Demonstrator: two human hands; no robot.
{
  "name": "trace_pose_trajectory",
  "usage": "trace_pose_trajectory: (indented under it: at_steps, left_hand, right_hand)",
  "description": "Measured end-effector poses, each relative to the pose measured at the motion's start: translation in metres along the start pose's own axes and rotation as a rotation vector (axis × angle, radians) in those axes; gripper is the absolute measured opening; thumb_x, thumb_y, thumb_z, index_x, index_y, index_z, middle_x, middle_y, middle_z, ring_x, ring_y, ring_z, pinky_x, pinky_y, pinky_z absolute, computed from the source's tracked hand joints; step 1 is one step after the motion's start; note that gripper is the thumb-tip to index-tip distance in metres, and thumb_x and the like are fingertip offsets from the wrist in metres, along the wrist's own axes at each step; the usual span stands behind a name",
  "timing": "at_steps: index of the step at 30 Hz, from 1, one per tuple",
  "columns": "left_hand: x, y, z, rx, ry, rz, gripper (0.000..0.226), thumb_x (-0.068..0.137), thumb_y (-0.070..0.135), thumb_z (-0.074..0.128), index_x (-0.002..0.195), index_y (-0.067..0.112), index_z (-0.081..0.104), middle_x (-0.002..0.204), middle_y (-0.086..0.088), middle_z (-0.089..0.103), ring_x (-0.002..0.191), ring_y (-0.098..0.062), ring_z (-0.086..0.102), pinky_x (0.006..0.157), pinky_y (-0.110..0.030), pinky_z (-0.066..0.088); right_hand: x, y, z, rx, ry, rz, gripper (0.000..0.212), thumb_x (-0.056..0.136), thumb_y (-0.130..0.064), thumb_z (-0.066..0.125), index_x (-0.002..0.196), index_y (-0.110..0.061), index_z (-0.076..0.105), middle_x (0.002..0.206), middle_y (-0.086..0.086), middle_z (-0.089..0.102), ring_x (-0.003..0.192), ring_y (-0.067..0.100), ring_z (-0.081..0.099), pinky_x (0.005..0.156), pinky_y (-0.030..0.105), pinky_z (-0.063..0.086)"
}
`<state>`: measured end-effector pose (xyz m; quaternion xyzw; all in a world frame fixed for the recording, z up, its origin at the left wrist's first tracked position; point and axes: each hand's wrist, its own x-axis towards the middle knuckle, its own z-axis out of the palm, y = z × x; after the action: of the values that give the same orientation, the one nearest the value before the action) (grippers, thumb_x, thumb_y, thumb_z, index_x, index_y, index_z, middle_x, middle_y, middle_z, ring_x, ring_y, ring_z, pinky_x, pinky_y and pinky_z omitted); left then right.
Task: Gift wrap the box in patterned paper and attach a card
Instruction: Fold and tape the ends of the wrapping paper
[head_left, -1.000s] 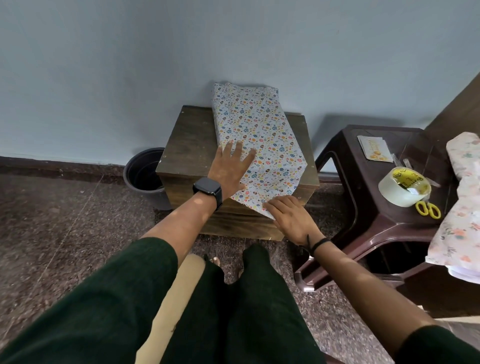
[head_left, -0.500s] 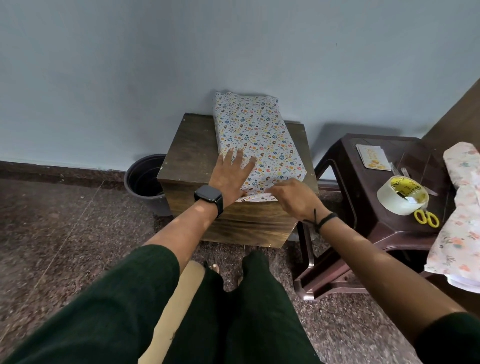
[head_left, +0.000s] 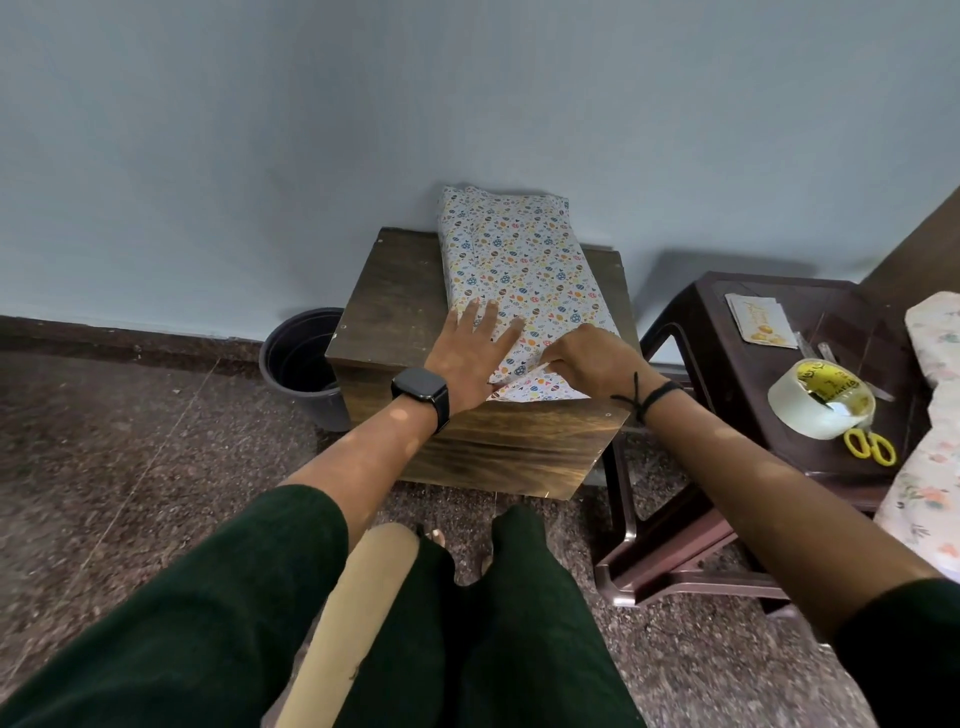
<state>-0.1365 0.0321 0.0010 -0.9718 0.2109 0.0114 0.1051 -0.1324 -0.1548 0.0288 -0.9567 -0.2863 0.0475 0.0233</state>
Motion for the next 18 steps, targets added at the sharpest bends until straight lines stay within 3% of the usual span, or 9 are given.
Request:
trace_pose_trajectory:
  at_steps: [10, 13, 18]
  left_hand:
    - [-0.004, -0.008, -0.002, 0.021, -0.014, 0.057, 0.090, 0.090, 0.044, 0.055, 0.150, 0.026, -0.011, 0.158, -0.016, -0.005, 0.145, -0.037, -0.002, 0.118, -0.050, 0.010]
    - [-0.003, -0.007, -0.002, 0.040, -0.023, 0.045, 0.095, 0.089, 0.036, 0.061, 0.149, 0.026, -0.012, 0.158, -0.016, -0.006, 0.145, -0.038, -0.002, 0.118, -0.050, 0.011]
    - [-0.004, -0.008, -0.004, 0.014, -0.036, 0.060, 0.098, 0.086, 0.031, 0.064, 0.149, 0.027, -0.011, 0.158, -0.016, -0.006, 0.145, -0.038, -0.003, 0.118, -0.050, 0.009]
  right_hand:
    - [-0.004, 0.000, -0.003, 0.057, 0.006, -0.140, 0.020, 0.090, -0.009, 0.051, 0.090, -0.003, 0.071, 0.087, 0.012, 0.065, 0.082, 0.028, 0.059, 0.076, 0.043, 0.049]
    - [-0.006, -0.001, -0.003, 0.065, 0.125, -0.166, 0.016, 0.087, -0.007, 0.059, 0.090, -0.001, 0.073, 0.096, 0.014, 0.056, 0.089, 0.028, 0.051, 0.081, 0.038, 0.045]
    - [-0.001, -0.002, -0.013, 0.104, 0.097, -0.112, 0.020, 0.089, -0.011, 0.059, 0.104, -0.008, 0.073, 0.099, 0.010, 0.060, 0.095, 0.023, 0.053, 0.080, 0.020, 0.034]
